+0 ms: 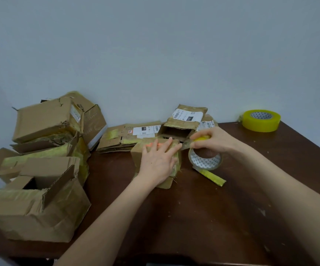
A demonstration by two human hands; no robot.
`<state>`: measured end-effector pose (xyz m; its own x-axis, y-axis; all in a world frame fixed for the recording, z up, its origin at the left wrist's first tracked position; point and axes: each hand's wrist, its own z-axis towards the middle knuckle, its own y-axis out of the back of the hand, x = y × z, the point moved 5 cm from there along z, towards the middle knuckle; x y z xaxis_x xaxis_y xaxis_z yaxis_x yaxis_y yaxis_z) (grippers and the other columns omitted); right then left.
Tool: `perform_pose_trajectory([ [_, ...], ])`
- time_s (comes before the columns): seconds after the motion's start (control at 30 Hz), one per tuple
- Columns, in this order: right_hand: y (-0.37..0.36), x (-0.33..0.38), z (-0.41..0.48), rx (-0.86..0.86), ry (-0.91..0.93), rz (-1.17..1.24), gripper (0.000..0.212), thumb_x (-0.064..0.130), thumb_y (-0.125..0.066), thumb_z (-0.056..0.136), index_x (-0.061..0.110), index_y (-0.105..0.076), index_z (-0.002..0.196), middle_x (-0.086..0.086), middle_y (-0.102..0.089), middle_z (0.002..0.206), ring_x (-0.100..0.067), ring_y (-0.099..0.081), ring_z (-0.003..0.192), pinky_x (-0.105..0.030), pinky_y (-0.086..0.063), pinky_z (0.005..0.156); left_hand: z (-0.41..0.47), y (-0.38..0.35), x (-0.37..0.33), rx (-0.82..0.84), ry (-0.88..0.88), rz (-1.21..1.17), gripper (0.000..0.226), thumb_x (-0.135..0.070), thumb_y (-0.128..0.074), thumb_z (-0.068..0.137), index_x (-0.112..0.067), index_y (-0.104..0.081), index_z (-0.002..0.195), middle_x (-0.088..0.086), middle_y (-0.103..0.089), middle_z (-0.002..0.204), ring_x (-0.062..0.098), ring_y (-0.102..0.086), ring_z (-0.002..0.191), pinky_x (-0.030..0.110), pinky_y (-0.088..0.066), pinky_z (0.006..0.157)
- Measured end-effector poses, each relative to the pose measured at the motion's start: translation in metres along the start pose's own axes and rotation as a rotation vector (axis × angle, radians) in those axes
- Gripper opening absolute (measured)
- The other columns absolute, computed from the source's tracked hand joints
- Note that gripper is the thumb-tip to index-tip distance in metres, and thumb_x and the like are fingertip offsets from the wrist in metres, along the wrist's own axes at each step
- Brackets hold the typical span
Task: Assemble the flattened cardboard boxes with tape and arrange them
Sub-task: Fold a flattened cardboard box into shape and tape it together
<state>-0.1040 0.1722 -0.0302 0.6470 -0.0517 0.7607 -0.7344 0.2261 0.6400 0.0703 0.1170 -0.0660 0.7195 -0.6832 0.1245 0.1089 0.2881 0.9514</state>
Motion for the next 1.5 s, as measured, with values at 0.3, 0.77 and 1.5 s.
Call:
perform_pose_trajectory([
  [0.3,-0.011,-0.032,0.016,-0.115,-0.033,-0.293,0.043,0.042,-0.067,0.085,0.031,-0.061,0.127,-0.004,-0.051,0.137,-0.024,-0.043,0.129,-0.04,-0.035,0.107,0.026,-0.007,-0.011,-0.076,0.128,-0.077,0.048,-0.047,-0.036,0.098,-0.043,-0.026,0.146,-0.006,-0.024,0.157,0.029,-0.019,0.144,0.049,-0.016,0.115],
  [0.77,-0.031,-0.054,-0.058,0.081,-0.373,-0.443,0.045,0.042,-0.082,0.069,0.01,-0.07,0.099,-0.005,-0.067,0.1,-0.02,-0.063,0.091,-0.033,-0.055,0.077,-0.007,0.021,-0.013,-0.312,0.069,-0.331,0.045,-0.018,-0.049,0.094,-0.017,-0.045,0.139,0.002,-0.045,0.143,0.02,-0.036,0.136,0.034,-0.037,0.105],
  [1.5,0.004,-0.02,0.022,-0.19,-0.243,-0.297,0.048,0.057,-0.05,0.091,0.024,-0.056,0.125,-0.001,-0.063,0.123,-0.023,-0.056,0.115,-0.034,-0.043,0.084,0.061,0.045,-0.01,-0.204,0.338,-0.653,0.027,-0.034,-0.033,0.102,-0.011,-0.047,0.102,0.003,-0.058,0.085,0.024,-0.056,0.079,0.037,-0.042,0.066],
])
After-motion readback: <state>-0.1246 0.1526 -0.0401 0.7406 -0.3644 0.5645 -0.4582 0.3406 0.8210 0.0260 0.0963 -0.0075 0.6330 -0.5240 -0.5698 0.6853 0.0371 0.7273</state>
